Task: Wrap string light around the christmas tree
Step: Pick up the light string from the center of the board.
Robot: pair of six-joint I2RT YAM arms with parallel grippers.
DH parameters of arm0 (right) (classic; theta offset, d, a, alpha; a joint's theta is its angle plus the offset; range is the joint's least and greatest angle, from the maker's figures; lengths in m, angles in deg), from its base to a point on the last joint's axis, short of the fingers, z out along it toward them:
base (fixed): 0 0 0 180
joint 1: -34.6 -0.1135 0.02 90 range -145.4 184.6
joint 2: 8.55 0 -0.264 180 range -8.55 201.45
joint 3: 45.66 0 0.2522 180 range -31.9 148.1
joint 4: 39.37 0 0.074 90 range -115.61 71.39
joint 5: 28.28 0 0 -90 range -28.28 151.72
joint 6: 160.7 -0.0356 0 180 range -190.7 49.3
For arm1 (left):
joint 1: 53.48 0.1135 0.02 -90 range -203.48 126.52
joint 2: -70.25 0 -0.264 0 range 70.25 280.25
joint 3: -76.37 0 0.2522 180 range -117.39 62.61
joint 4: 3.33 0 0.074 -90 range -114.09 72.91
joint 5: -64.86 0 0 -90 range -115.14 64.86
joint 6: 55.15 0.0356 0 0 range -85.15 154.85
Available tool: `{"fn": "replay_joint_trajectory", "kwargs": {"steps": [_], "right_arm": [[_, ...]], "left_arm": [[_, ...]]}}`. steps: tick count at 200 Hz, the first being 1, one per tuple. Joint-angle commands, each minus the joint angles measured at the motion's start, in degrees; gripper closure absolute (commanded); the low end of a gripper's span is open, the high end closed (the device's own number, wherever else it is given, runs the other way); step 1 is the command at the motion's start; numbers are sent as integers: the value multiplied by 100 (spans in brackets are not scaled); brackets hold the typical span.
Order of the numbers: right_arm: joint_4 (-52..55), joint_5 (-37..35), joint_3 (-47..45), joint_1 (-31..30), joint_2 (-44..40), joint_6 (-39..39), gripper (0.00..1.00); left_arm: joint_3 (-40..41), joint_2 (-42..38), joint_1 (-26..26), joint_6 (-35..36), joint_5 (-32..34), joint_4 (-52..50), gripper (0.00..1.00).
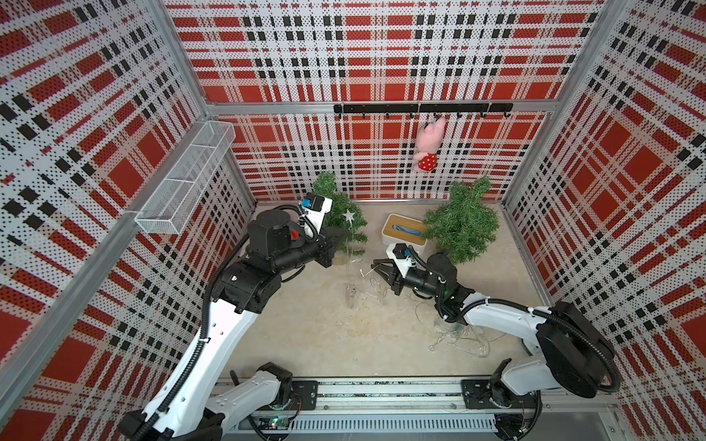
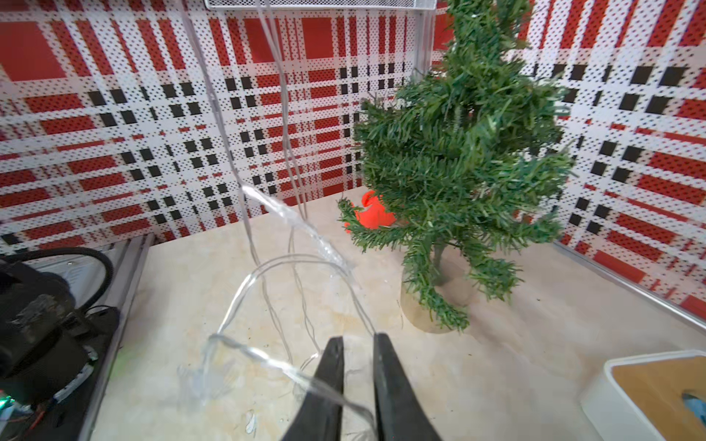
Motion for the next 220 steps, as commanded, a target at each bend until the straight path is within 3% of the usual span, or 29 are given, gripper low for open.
{"fn": "replay_joint_trajectory", "kwargs": {"steps": [1, 62, 110, 133, 171, 220], "right_arm": [[-883, 504, -117, -52, 45, -460, 79], [-1331, 587, -6, -436, 288, -681, 69], [-1716, 177, 20, -456, 614, -803, 71], [-1692, 186, 21, -456, 686, -818, 57], [-1667, 248, -87, -456, 764, -1066, 44], [-1562, 118, 38, -448, 1133, -1106, 41]], "left_arm": [[-224, 6, 33, 198, -496, -26, 100], [-219, -46, -17, 144, -763, 84, 100], [-255, -133, -316, 197, -884, 85, 100], [-225, -212, -414, 288, -968, 84, 100], [-216, -244, -395, 363, -845, 92, 100], [-377, -330, -307, 403, -1067, 200, 100]]}}
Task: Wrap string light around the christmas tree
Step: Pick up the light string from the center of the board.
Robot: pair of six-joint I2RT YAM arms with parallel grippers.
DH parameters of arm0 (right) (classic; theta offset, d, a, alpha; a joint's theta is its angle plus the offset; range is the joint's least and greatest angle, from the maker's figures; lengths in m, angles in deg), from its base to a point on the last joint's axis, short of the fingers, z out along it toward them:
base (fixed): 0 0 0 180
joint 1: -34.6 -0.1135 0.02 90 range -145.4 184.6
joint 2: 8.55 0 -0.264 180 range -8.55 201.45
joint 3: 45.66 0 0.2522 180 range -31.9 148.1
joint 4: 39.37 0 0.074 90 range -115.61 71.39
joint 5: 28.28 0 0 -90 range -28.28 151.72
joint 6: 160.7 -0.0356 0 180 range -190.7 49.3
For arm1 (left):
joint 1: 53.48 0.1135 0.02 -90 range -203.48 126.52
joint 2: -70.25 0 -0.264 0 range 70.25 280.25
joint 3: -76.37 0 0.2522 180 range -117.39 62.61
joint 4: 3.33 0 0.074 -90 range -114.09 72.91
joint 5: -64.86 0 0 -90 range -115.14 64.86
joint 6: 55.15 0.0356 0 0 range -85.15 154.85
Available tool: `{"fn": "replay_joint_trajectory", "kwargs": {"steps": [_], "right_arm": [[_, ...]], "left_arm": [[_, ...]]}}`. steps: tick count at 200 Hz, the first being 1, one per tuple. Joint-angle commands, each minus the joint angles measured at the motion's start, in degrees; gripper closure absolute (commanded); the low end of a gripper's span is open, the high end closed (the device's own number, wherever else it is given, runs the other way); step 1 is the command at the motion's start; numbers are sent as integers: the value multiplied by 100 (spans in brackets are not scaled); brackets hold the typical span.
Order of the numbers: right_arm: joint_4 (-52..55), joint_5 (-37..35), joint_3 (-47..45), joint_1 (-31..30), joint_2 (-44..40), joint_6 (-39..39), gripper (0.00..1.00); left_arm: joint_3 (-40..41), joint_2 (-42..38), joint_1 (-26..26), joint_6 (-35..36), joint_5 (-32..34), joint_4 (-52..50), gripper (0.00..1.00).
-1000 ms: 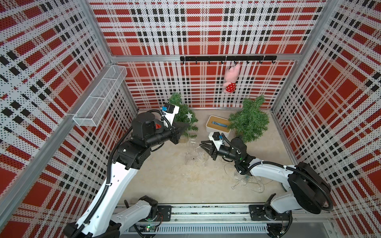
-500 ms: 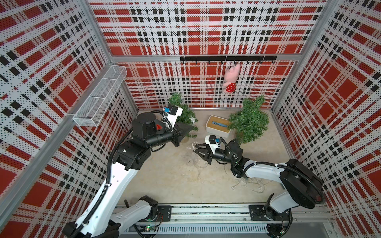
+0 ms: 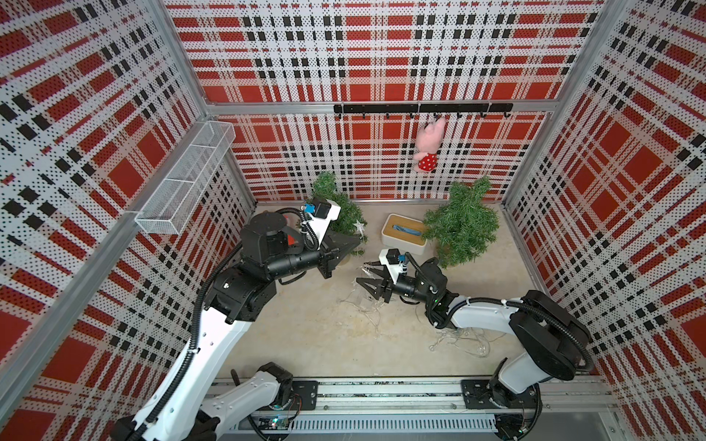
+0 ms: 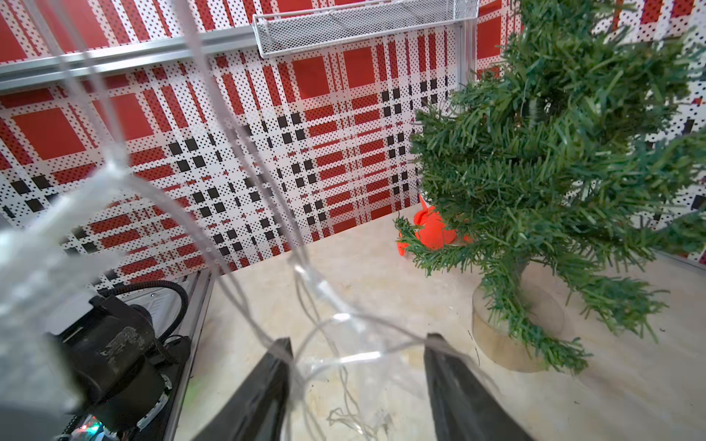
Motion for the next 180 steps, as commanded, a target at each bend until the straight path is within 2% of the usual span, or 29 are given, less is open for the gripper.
{"fn": "replay_joint_trajectory", "kwargs": {"steps": [1, 15, 24, 58, 117, 155, 180], "right_arm": [[-142, 39, 107, -2, 275, -120, 41], [-470, 271, 25, -2, 335, -328, 39], [-563, 391, -41, 7, 293, -385, 33], [-296, 774, -234, 83, -157, -477, 20], [-298, 866, -460, 647, -496, -669, 24], [-541, 846, -10, 615, -173, -894, 19], [-885, 969, 24, 536, -175, -1117, 11]], "left_arm": [[-253, -130, 45, 125, -194, 191, 100], [-255, -140, 109, 146, -147, 189, 100], [-247, -141, 161, 158, -142, 194, 100], [-203, -44, 227, 220, -187, 247, 100], [-115, 26, 227, 267, -438, 224, 100], [130, 20, 56, 252, -530, 223, 100], [301, 30, 21, 299, -427, 216, 100]]}}
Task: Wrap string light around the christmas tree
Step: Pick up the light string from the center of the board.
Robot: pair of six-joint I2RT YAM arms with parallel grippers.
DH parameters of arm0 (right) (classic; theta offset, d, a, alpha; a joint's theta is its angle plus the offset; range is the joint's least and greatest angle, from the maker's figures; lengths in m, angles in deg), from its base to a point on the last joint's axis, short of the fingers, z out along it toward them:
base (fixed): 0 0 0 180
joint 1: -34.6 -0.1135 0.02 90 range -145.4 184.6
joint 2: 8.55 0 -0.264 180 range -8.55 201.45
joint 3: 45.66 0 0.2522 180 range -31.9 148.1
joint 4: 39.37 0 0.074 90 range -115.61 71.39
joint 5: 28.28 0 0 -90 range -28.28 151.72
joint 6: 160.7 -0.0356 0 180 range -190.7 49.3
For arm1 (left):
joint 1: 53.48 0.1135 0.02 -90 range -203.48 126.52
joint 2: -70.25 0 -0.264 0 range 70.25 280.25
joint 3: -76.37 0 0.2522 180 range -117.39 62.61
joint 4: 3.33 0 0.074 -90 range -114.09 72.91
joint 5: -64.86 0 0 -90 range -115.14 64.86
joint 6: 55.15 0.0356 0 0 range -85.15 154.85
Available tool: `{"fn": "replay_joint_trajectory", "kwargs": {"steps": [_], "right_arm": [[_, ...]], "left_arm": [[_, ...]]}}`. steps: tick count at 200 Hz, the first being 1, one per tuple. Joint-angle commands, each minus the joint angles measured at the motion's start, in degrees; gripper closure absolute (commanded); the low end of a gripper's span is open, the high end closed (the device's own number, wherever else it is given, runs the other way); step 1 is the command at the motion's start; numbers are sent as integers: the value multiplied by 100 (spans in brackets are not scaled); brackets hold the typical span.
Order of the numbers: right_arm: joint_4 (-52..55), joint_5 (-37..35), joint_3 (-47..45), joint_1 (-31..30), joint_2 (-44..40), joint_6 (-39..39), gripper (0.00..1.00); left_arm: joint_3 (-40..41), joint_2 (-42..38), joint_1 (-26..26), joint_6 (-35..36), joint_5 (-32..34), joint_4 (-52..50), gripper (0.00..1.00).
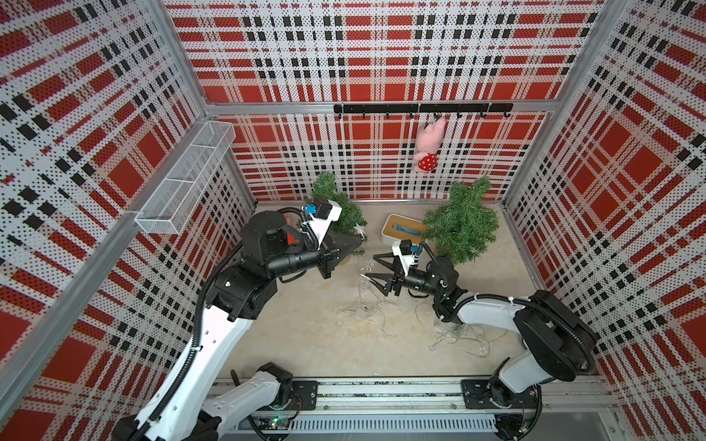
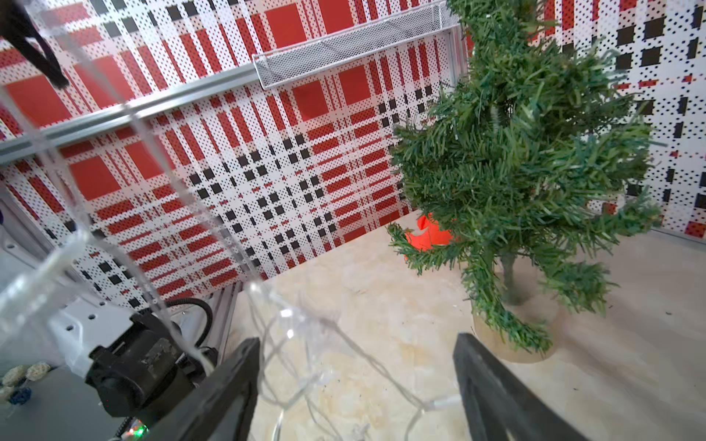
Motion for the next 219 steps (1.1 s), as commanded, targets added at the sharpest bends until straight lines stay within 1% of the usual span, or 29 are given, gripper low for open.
{"fn": "replay_joint_trajectory", "kwargs": {"steps": [1, 12, 31, 46, 57, 89, 109, 126, 145, 161, 165, 181, 197, 208, 219], "right_arm": [[-557, 154, 101, -88, 34, -262, 11], [-460, 162, 107, -144, -7, -223, 8], [-134, 7, 224, -254, -7, -33, 8], [97, -294, 416, -357, 136, -26, 9], [248, -847, 566, -490, 238, -35, 10], [30, -2771, 623, -998, 499, 64, 11], [-118, -3628, 704, -1147, 760, -78, 11], [-243, -4016, 758, -1193, 947, -226, 12], [-281, -4343, 774, -1280, 1059, -79, 12], [-199, -4348, 796, -1297, 1122, 0, 12], [-197, -4490, 795, -1297, 1138, 8, 12], [-177, -4608, 775, -1297, 1194, 37, 13], [-117, -4694, 716, -1297, 1221, 38, 15], [-111, -4756, 682, -1297, 1239, 52, 17], [-49, -4860, 669, -1297, 1248, 119, 21]], "left_arm": [[151, -13, -48, 113, -51, 92, 100], [192, 17, -48, 114, -49, 96, 100], [204, 53, -58, 96, -109, 129, 100], [157, 78, -94, 74, -115, 139, 100], [95, 70, -121, 55, -106, 138, 100], [-126, -53, -130, -33, -174, 216, 100], [-191, -145, -143, -141, -270, 333, 100], [-261, -184, -129, -169, -290, 371, 100], [-386, -231, -84, -157, -282, 376, 100], [-482, -263, 36, -154, -331, 382, 100], [-512, -272, 67, -151, -338, 385, 100], [-536, -329, 246, -211, -316, 523, 100], [-532, -395, 482, -326, -319, 706, 100], [-524, -414, 679, -438, -442, 826, 100], [-514, -442, 749, -512, -430, 937, 100]]}}
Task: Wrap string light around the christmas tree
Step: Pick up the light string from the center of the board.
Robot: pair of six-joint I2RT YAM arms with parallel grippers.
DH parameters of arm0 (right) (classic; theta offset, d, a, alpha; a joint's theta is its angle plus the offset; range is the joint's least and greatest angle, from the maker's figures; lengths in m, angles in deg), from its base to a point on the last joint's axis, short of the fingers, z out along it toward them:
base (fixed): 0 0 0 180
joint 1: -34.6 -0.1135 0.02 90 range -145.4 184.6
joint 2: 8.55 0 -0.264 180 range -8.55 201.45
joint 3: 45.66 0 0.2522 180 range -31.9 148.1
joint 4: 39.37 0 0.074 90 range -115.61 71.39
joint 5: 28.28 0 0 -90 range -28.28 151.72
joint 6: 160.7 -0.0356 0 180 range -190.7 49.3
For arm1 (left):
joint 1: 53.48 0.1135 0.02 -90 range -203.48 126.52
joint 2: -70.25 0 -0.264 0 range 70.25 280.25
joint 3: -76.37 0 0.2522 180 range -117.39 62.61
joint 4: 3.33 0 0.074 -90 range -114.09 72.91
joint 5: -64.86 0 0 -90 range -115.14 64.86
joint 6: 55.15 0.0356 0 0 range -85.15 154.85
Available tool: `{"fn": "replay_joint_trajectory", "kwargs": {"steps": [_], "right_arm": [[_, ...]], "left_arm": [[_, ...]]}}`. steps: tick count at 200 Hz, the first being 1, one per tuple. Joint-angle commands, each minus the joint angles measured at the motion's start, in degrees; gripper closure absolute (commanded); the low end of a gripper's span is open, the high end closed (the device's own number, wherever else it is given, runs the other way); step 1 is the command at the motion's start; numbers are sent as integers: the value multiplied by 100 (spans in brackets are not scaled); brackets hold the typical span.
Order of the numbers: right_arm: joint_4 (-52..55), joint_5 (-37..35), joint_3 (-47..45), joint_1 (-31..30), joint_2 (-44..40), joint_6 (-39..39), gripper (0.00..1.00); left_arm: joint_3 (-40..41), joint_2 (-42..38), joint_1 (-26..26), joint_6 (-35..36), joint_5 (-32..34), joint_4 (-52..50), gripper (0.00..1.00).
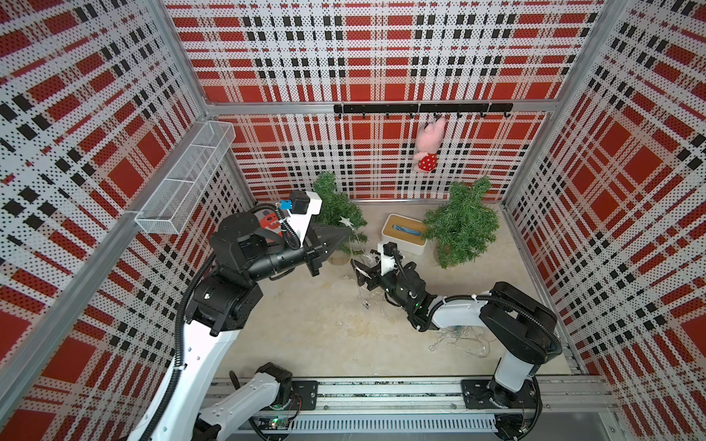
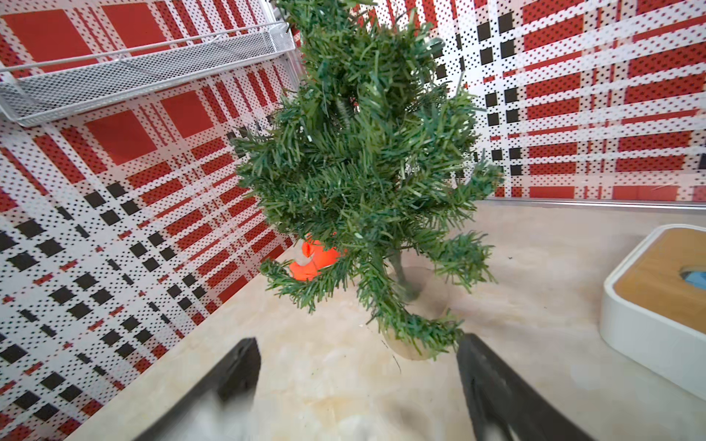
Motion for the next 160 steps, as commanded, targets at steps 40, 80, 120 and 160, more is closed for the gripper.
{"fn": "replay_joint_trajectory", "kwargs": {"steps": [40, 80, 120, 160], "right_arm": [[4, -872, -40, -19, 50, 457, 49], [274, -972, -336, 316, -479, 1045, 71], [1517, -1085, -91, 412, -1481, 2631, 93], [3207, -784, 1068, 548, -2022, 3924, 100]], "left_arm": [[-75, -189, 247, -222, -10, 456, 100], [109, -344, 312, -180, 249, 339, 100], [468, -507, 576, 118, 1136, -165, 100], [1239, -715, 1455, -42, 1992, -60, 100]]}}
